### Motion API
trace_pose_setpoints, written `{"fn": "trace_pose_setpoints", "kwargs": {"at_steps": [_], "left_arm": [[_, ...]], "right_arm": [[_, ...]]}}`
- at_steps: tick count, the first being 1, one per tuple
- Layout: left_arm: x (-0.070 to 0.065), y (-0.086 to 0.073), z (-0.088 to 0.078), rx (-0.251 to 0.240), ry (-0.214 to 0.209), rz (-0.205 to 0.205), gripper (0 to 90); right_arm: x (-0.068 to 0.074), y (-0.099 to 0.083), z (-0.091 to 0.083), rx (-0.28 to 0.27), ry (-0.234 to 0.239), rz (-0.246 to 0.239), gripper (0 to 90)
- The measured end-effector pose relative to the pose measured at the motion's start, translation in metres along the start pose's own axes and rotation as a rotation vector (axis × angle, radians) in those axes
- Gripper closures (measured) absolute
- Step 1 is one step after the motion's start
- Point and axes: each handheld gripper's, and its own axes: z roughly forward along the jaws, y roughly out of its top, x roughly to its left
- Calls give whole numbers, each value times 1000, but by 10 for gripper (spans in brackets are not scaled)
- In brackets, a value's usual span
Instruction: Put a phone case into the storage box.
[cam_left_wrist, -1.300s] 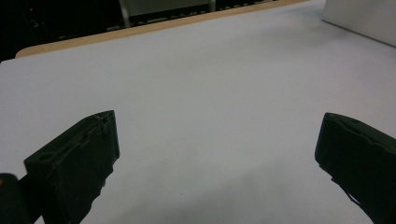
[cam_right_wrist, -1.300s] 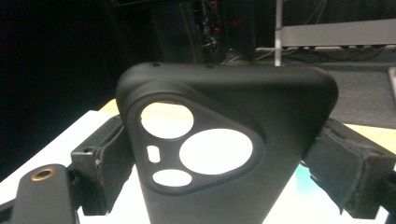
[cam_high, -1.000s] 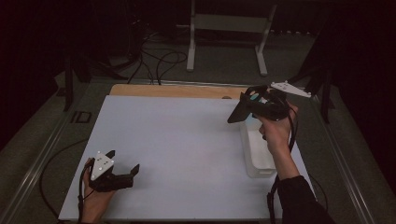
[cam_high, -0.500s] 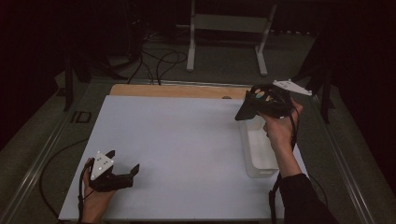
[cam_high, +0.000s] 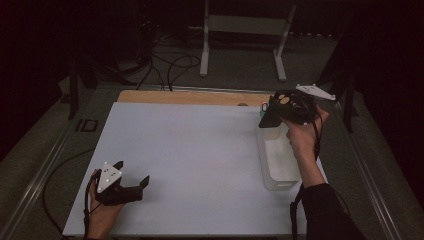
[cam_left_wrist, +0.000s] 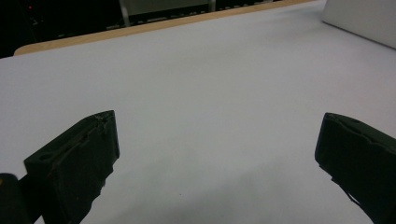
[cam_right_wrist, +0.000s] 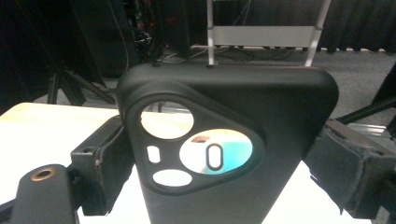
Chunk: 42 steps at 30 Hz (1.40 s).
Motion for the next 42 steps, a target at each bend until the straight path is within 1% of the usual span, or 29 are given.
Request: {"fn": "trace_pose_setpoints", "kwargs": {"at_steps": [5,19,27,34,42], "left_arm": [[0,0,0,-2,0,-1,3],[0,0,-1,-9,-5,-2,3],[0,0,-1,-10,-5,-4,4],[0,0,-1,-10,-6,-6,3],[0,0,-1,-11,-8,-11,4]], "right_arm": [[-3,-1,4,8,-18,1,138],[-3,-3,12,37,-58,-41,138],[-3,-5,16,53,-69,-58,138],[-5,-6,20,68,-79,-52,137],[-3,-9,28,89,-90,-68,136]]}}
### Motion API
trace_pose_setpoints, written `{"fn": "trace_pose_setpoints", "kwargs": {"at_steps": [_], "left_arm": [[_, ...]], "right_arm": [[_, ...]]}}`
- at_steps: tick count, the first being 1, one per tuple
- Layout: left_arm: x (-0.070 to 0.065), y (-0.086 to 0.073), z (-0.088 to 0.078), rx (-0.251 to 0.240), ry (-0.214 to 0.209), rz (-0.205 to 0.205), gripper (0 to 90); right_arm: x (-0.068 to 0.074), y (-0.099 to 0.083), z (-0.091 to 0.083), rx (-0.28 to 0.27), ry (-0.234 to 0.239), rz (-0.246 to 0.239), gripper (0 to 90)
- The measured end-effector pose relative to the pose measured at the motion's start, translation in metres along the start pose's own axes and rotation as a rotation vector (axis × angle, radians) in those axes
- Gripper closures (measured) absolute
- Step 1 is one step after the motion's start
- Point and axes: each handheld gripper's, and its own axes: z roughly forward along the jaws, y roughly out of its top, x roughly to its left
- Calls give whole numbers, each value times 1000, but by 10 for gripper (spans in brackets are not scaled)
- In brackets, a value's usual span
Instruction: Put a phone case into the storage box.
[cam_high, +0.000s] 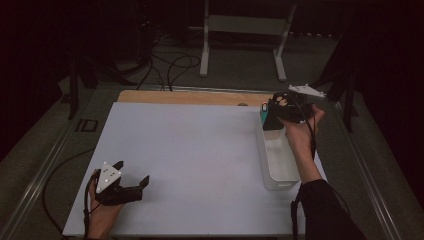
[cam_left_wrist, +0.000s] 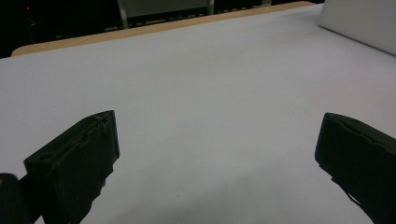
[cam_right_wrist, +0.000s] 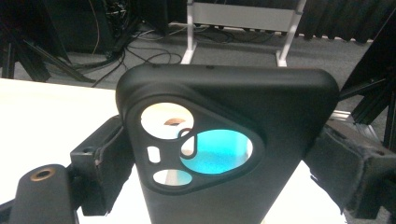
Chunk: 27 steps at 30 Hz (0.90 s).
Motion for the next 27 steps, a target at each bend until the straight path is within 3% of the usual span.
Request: {"fn": "trace_pose_setpoints", "kwargs": {"at_steps": [27], "left_arm": [[0,0,-1,-2,1,3,4]], "right_arm": [[-5,-21,24,75,-28,29,135]]}}
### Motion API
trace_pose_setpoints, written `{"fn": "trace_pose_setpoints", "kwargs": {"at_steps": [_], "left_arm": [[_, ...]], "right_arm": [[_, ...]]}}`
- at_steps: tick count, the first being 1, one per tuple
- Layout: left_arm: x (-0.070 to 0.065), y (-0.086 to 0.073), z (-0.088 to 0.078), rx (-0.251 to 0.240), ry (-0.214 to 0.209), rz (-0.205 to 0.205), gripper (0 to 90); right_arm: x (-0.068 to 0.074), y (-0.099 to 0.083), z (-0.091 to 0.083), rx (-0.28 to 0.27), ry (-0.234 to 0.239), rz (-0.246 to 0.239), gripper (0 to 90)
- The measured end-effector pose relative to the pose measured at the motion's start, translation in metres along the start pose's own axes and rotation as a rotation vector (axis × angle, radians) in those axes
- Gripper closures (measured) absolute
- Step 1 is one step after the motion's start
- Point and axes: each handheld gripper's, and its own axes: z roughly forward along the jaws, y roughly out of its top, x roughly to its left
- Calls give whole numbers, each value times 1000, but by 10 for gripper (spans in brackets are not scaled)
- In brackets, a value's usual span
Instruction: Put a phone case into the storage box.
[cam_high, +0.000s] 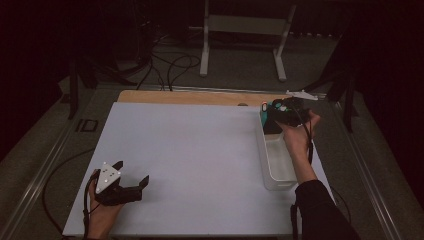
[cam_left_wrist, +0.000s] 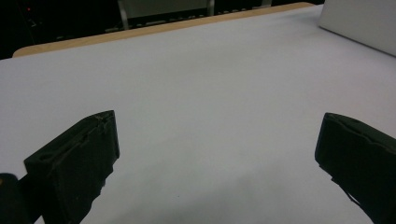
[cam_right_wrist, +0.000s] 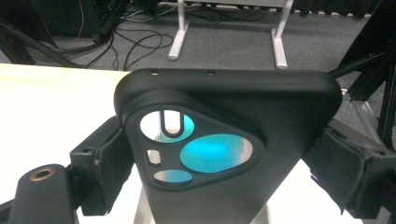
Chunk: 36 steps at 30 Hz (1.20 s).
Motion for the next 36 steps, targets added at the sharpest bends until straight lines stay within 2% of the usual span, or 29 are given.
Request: {"fn": "trace_pose_setpoints", "kwargs": {"at_steps": [27,36], "left_arm": [[-1,0,1,-1,-3,1,4],[-1,0,1,0,-4,0,4]], "right_arm": [[5,-17,24,95,-24,-24,132],[9,-15,31,98,-29,-45,129]]}}
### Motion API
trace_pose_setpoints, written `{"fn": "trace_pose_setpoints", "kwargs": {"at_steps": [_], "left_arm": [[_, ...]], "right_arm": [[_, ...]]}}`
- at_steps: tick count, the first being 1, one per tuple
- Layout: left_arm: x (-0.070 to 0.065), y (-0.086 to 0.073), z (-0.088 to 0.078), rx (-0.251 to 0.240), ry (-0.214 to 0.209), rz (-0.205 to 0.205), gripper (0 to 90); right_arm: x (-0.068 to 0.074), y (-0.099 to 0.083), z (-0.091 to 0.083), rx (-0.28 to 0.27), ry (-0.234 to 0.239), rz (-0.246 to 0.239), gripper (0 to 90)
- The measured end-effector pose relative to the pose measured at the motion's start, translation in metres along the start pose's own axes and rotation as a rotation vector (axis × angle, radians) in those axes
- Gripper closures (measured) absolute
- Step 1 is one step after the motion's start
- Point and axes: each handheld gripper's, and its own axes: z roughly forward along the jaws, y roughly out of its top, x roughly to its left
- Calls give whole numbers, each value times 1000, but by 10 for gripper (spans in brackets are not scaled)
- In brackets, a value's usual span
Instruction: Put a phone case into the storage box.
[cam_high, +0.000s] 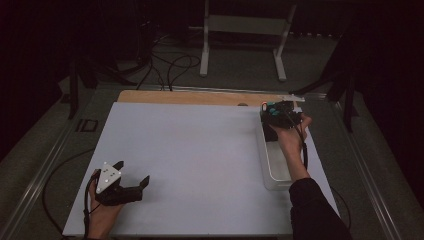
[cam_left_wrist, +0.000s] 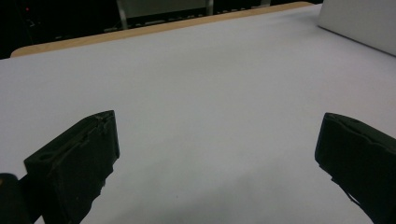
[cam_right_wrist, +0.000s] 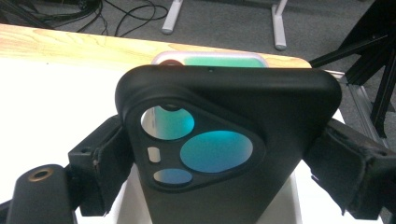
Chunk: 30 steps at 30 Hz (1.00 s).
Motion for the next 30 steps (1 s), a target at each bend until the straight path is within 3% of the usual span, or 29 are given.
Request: {"fn": "trace_pose_setpoints", "kwargs": {"at_steps": [11,23,30], "left_arm": [[0,0,0,0,-1,-3,4],[0,0,0,4,-5,-1,4],[0,0,0,1,-5,-2,4]], "right_arm": [[1,5,12,2,-10,4,125],[-4,6,18,1,46,29,77],[-6,6,13,-15,56,45,78]]}}
